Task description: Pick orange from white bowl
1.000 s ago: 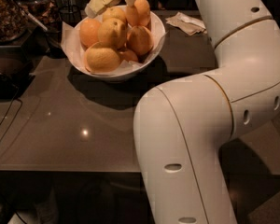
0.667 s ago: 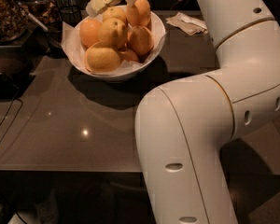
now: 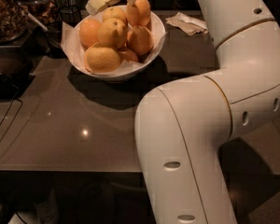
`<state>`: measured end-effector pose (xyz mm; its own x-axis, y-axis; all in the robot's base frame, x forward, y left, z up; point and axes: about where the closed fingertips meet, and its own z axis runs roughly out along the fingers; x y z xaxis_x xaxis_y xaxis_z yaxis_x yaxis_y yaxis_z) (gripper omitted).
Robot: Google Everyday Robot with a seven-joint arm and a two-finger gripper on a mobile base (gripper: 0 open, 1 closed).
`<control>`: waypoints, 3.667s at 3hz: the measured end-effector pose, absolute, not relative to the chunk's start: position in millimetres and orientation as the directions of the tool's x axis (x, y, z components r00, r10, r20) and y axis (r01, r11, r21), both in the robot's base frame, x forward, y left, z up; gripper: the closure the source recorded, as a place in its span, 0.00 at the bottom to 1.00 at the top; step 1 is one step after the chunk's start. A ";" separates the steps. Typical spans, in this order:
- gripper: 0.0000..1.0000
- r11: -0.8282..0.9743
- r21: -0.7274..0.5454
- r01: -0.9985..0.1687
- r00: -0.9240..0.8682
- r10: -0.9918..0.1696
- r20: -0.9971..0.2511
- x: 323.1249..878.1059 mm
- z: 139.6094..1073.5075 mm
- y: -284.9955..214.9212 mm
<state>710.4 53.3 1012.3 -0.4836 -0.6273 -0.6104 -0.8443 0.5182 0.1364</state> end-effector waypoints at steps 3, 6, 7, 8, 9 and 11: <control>0.00 0.510 0.216 -0.833 -0.521 -0.588 -0.619 696.6 1019.6 61.1; 0.00 0.565 0.246 -0.787 -0.589 -0.570 -0.574 685.2 1024.9 56.3; 0.02 0.577 0.229 -0.784 -0.589 -0.574 -0.569 688.2 1023.7 53.8; 0.04 0.577 0.229 -0.784 -0.589 -0.574 -0.569 688.2 1023.6 53.7; 0.08 0.592 0.260 -0.762 -0.618 -0.548 -0.564 686.8 1021.8 50.8; 0.11 0.622 0.289 -0.728 -0.662 -0.529 -0.531 683.1 1011.3 44.5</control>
Offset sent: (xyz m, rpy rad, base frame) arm -0.0418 -0.0096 -0.0303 -0.0057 0.0206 -0.0184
